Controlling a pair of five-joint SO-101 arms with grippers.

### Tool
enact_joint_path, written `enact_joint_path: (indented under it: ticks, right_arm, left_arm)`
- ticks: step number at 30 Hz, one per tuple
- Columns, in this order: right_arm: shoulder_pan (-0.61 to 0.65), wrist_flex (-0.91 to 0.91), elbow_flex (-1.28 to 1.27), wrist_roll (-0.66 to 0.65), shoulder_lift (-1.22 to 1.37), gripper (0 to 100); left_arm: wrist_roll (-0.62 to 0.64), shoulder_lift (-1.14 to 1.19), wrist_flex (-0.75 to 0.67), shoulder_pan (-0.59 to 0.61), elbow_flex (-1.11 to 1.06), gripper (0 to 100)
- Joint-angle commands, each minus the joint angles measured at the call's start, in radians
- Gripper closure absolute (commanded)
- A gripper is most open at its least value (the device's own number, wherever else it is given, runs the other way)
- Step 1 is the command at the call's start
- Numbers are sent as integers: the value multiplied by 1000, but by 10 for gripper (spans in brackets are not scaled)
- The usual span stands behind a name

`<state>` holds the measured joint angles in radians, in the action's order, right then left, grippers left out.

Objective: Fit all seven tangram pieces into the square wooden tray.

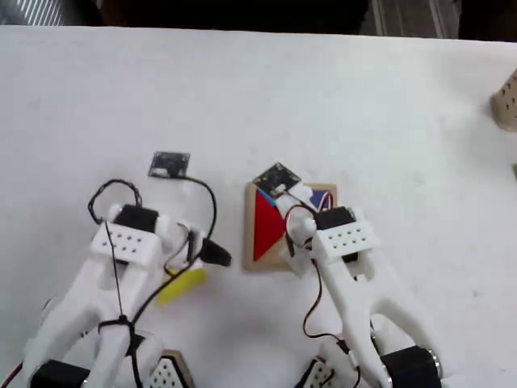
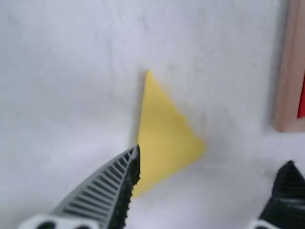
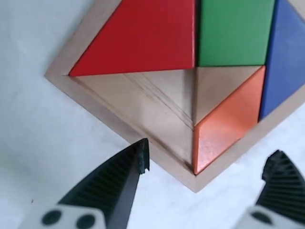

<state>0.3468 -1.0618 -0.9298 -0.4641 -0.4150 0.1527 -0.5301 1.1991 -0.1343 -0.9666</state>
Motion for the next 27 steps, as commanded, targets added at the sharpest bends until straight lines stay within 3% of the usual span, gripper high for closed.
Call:
enact_joint_path:
  ticks: [1,13,16,27]
  right_arm:
    - [5,-5,5,-15,-13,630]
    - [4,-8,5,-12,-13,630]
    - [4,-5,5,-12,-13,630]
    - [4,-4,5,-15,-13,630]
  left_arm:
    - [-52,4,38,-5,-6,579]
    - [-104,343,-38,65,78,584]
    - [-155,357,-37,64,77,584]
    - [-158,354,-37,65,77,584]
